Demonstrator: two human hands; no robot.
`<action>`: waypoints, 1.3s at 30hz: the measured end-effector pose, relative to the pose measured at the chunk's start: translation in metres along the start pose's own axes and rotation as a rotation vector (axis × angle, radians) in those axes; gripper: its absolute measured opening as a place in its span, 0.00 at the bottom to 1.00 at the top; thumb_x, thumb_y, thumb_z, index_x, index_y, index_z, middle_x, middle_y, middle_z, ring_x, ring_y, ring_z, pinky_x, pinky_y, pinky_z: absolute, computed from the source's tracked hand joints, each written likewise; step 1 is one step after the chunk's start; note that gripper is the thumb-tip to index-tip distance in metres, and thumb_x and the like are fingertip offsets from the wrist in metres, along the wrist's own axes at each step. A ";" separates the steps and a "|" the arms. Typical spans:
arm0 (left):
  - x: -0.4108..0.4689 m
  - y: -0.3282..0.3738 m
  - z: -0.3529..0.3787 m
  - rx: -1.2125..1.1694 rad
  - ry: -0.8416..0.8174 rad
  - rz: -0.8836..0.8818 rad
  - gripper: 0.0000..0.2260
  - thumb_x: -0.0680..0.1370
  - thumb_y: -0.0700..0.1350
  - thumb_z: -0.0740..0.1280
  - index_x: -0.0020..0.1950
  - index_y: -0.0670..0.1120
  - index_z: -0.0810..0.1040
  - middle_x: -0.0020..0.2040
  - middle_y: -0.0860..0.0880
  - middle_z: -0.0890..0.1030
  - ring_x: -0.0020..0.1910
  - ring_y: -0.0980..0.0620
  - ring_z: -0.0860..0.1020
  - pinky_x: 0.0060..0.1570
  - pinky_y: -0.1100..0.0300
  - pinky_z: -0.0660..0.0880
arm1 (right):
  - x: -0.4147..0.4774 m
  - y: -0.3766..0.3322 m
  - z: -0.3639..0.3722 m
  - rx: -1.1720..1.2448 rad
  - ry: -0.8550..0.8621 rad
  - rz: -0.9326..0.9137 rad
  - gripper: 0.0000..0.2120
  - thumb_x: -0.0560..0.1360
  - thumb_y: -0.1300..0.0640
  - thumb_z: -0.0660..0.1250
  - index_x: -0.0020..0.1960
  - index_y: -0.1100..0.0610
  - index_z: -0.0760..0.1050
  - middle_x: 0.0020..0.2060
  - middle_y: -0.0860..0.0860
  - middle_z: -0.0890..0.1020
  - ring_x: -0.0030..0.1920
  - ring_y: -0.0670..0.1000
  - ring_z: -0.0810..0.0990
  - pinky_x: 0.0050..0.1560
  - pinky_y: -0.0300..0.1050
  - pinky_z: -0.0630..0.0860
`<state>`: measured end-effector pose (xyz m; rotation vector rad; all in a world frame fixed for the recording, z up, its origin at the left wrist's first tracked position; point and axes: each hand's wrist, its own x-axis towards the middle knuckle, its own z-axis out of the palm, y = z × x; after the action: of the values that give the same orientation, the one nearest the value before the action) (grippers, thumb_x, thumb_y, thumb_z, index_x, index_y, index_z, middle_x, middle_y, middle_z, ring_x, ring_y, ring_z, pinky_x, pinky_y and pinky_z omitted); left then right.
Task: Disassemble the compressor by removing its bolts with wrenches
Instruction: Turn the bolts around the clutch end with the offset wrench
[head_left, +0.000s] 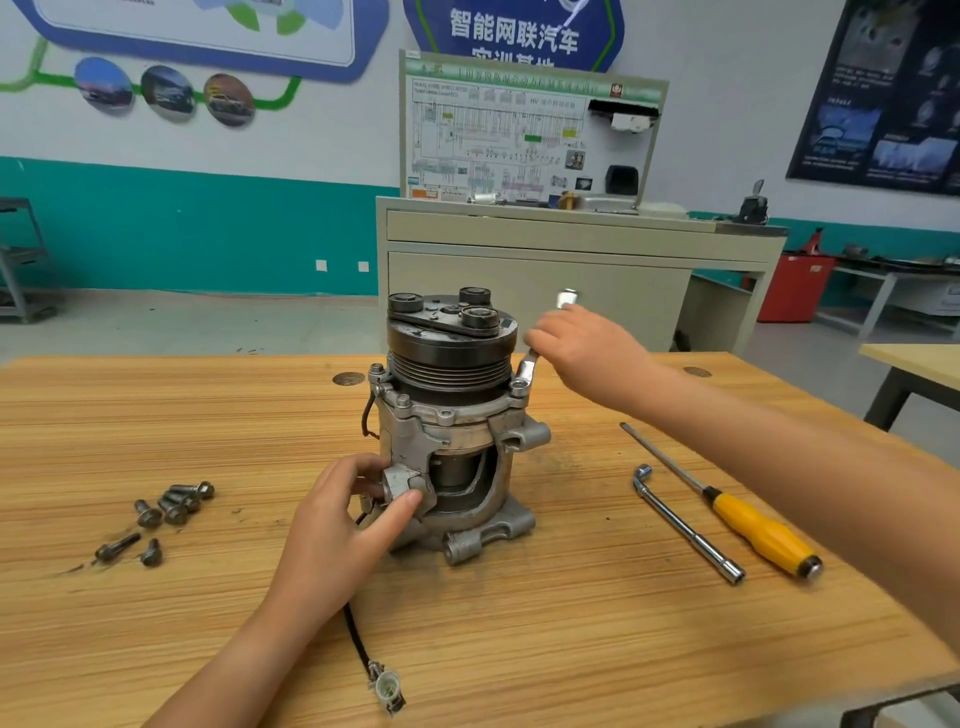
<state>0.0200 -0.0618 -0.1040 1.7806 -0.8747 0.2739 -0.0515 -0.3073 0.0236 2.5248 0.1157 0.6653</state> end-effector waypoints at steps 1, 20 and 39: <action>0.000 0.000 0.000 -0.002 -0.004 -0.001 0.16 0.70 0.44 0.74 0.47 0.60 0.70 0.46 0.56 0.77 0.48 0.69 0.74 0.43 0.79 0.66 | 0.005 -0.004 0.006 0.045 0.126 -0.005 0.09 0.68 0.75 0.68 0.47 0.68 0.78 0.43 0.62 0.82 0.46 0.61 0.81 0.49 0.54 0.78; 0.001 -0.002 -0.001 0.003 -0.021 -0.038 0.12 0.72 0.46 0.72 0.51 0.52 0.74 0.48 0.58 0.77 0.48 0.71 0.73 0.43 0.81 0.65 | -0.064 -0.047 -0.053 0.135 -0.258 0.446 0.24 0.79 0.60 0.53 0.72 0.46 0.54 0.32 0.48 0.71 0.33 0.51 0.70 0.27 0.43 0.62; 0.001 0.001 -0.002 0.010 -0.021 -0.048 0.12 0.71 0.46 0.72 0.52 0.53 0.73 0.48 0.58 0.77 0.49 0.71 0.73 0.43 0.79 0.66 | -0.037 -0.003 -0.026 -0.174 -0.215 0.137 0.21 0.78 0.64 0.55 0.69 0.52 0.62 0.39 0.49 0.76 0.32 0.50 0.72 0.25 0.41 0.62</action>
<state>0.0209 -0.0604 -0.1022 1.8146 -0.8451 0.2296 -0.0957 -0.3000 0.0251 2.4317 -0.1845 0.4312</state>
